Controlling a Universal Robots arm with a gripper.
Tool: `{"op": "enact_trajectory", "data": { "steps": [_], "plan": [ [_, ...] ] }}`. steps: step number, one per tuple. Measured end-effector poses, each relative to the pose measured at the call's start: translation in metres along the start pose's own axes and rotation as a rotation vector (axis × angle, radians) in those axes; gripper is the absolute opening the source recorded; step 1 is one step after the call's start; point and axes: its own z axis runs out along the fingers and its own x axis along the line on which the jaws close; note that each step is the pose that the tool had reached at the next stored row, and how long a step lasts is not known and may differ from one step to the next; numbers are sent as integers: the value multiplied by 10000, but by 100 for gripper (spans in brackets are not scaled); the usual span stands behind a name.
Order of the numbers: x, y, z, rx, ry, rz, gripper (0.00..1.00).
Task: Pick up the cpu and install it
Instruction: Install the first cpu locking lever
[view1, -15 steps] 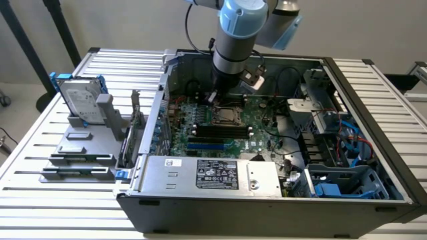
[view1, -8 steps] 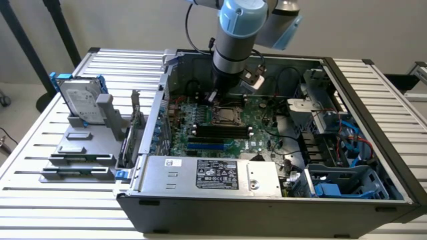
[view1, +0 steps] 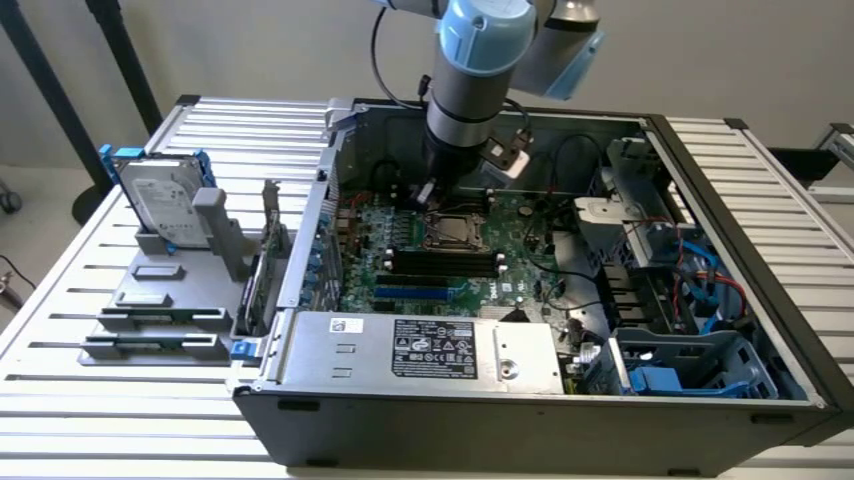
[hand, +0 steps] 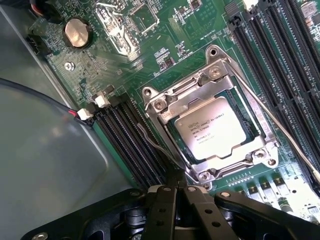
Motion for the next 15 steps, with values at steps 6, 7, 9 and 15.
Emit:
{"op": "enact_trajectory", "data": {
  "steps": [6,7,9,15],
  "plan": [
    [10,16,-1,-1,0,1,11],
    [11,17,-1,-1,-1,1,11],
    [13,19,-1,-2,-3,0,11],
    [13,23,3,-23,-18,-1,11]
  ]
}}
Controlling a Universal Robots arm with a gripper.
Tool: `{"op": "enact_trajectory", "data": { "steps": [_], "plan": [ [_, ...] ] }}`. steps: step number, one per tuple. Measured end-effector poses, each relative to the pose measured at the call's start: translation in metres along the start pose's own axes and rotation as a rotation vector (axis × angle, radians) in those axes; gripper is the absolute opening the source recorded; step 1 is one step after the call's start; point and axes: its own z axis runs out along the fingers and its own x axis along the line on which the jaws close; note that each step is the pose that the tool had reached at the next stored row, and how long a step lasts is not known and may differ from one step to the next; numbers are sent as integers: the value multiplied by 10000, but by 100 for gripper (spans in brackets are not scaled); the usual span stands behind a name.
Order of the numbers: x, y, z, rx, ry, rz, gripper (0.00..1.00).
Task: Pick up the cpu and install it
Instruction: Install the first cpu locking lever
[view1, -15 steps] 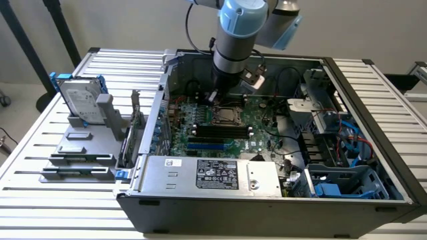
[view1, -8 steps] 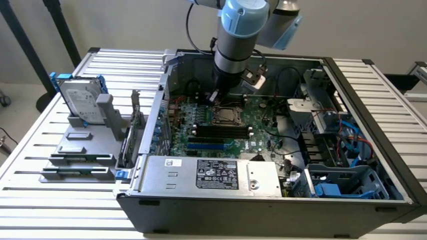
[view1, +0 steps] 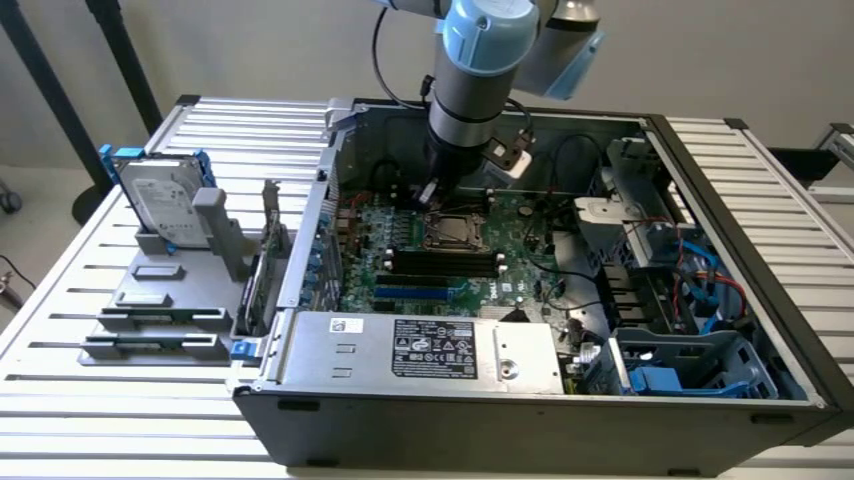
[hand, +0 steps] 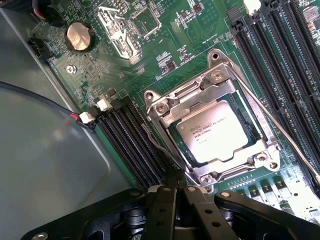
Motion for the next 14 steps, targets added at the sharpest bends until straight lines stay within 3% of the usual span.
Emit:
{"op": "enact_trajectory", "data": {
  "steps": [14],
  "plan": [
    [27,50,14,-57,5,-14,11]
  ]
}}
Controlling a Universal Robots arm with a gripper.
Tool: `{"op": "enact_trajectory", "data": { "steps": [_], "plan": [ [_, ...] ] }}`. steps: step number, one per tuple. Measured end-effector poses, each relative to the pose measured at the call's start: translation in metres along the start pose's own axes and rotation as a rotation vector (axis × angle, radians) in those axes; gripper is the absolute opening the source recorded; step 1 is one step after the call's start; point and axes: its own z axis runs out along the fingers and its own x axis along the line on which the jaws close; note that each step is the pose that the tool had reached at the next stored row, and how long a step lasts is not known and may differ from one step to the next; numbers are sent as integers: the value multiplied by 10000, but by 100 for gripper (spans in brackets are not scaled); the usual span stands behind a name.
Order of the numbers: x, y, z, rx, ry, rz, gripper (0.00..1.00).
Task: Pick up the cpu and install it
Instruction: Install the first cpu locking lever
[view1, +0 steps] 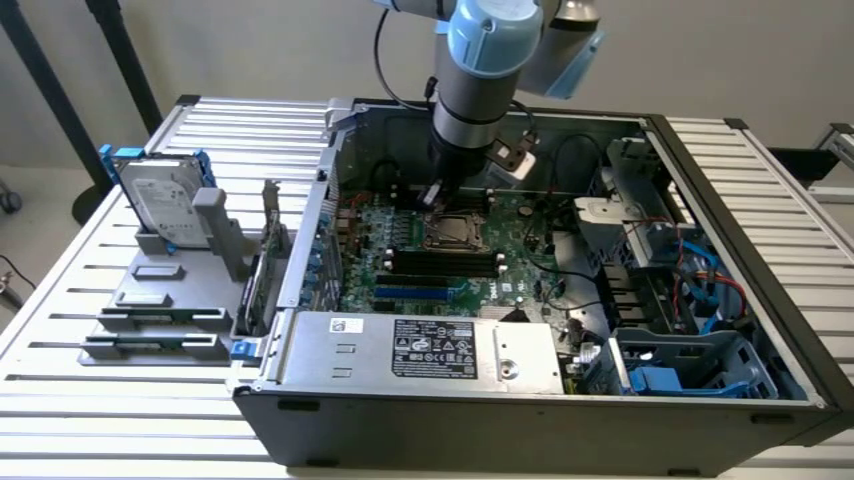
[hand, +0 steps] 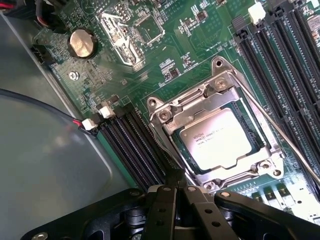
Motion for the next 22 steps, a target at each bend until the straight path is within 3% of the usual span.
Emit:
{"op": "enact_trajectory", "data": {
  "steps": [22],
  "plan": [
    [64,104,4,-41,-13,-6,11]
  ]
}}
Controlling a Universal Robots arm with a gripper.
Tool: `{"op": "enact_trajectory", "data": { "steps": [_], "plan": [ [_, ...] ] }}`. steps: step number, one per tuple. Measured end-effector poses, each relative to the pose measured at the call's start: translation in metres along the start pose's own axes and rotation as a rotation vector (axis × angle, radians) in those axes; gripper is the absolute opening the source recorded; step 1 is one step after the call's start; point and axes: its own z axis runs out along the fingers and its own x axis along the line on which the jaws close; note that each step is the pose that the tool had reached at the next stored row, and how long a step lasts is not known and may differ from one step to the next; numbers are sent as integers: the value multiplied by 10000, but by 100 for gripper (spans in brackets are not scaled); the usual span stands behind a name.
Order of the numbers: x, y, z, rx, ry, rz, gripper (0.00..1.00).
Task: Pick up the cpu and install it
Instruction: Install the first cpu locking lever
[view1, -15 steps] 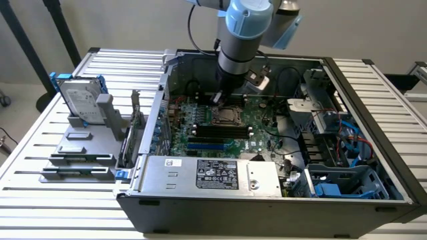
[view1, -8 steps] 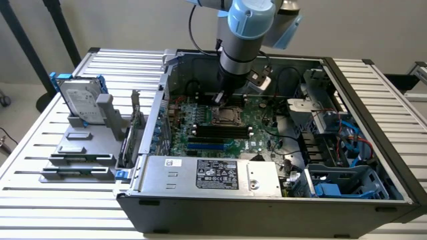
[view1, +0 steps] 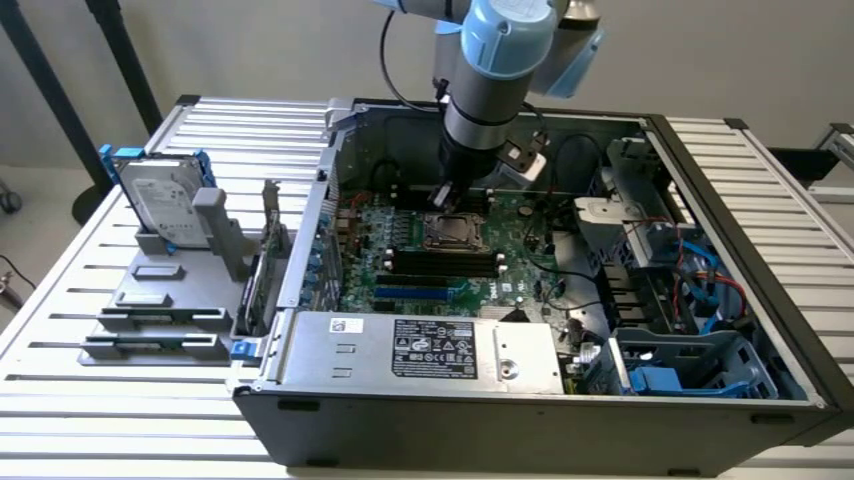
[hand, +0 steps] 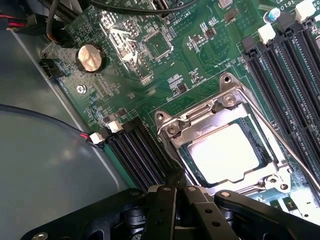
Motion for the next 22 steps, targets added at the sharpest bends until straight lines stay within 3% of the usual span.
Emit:
{"op": "enact_trajectory", "data": {
  "steps": [22],
  "plan": [
    [77,137,2,-6,6,-3,11]
  ]
}}
